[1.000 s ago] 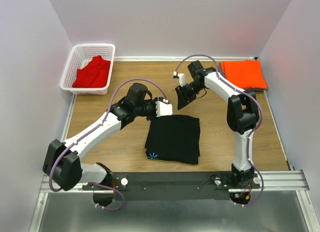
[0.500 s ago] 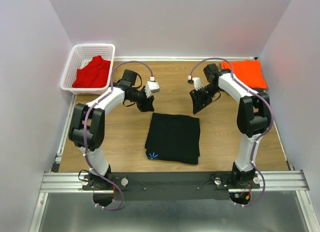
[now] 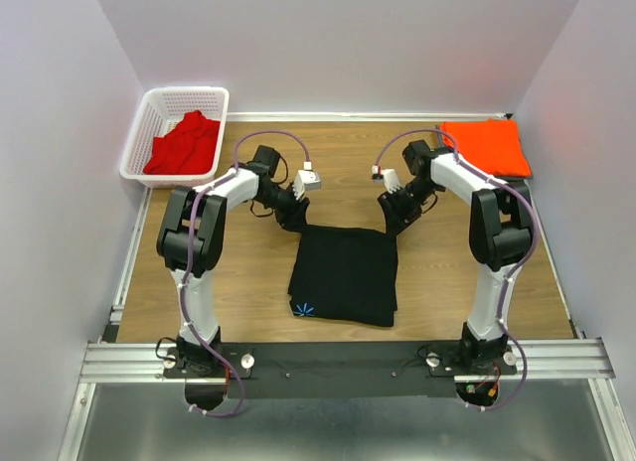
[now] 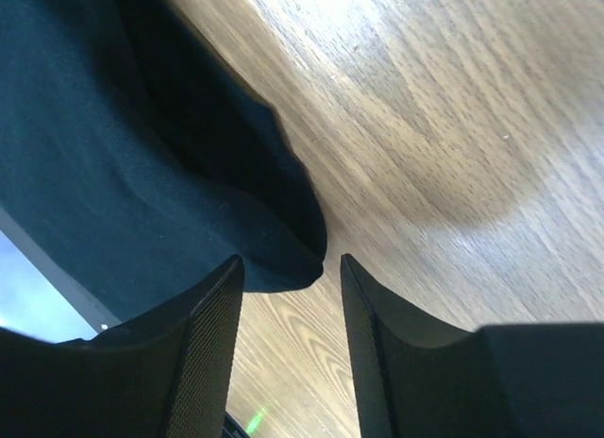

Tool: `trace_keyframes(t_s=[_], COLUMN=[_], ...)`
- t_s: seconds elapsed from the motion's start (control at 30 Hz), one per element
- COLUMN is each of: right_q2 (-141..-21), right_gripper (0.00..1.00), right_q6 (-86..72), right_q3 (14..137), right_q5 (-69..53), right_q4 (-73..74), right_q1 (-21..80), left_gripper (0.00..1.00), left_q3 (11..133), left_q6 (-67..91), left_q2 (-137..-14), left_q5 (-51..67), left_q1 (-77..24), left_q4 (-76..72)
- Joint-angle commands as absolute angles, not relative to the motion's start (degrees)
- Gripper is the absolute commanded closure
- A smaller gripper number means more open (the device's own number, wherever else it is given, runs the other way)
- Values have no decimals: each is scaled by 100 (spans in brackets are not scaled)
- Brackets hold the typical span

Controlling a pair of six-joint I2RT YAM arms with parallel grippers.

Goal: Fold and stack the t-shirts
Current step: Smooth out wrinkles on the folded tshirt

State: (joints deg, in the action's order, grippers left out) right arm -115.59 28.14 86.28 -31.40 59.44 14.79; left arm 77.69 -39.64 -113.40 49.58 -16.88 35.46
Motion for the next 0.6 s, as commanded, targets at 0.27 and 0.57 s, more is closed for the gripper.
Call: trace_keyframes(t_s=[0.27,0.57], right_q2=[-11619,-11119], right_gripper=[70,100], right_q6=[2962,2900], right_q3=[8613,8745], right_q5=[-3454,-2955], right_q4=[5976,6126], right_q1=[1494,1477], left_gripper=[75,100], left_q3=[7963,7805], left_q6=[-4113,-4175], left_q2=[-11540,-11040], left_q5=[5458,5266], left_q1=[-1688,-1574], left_q4=[3788,3867])
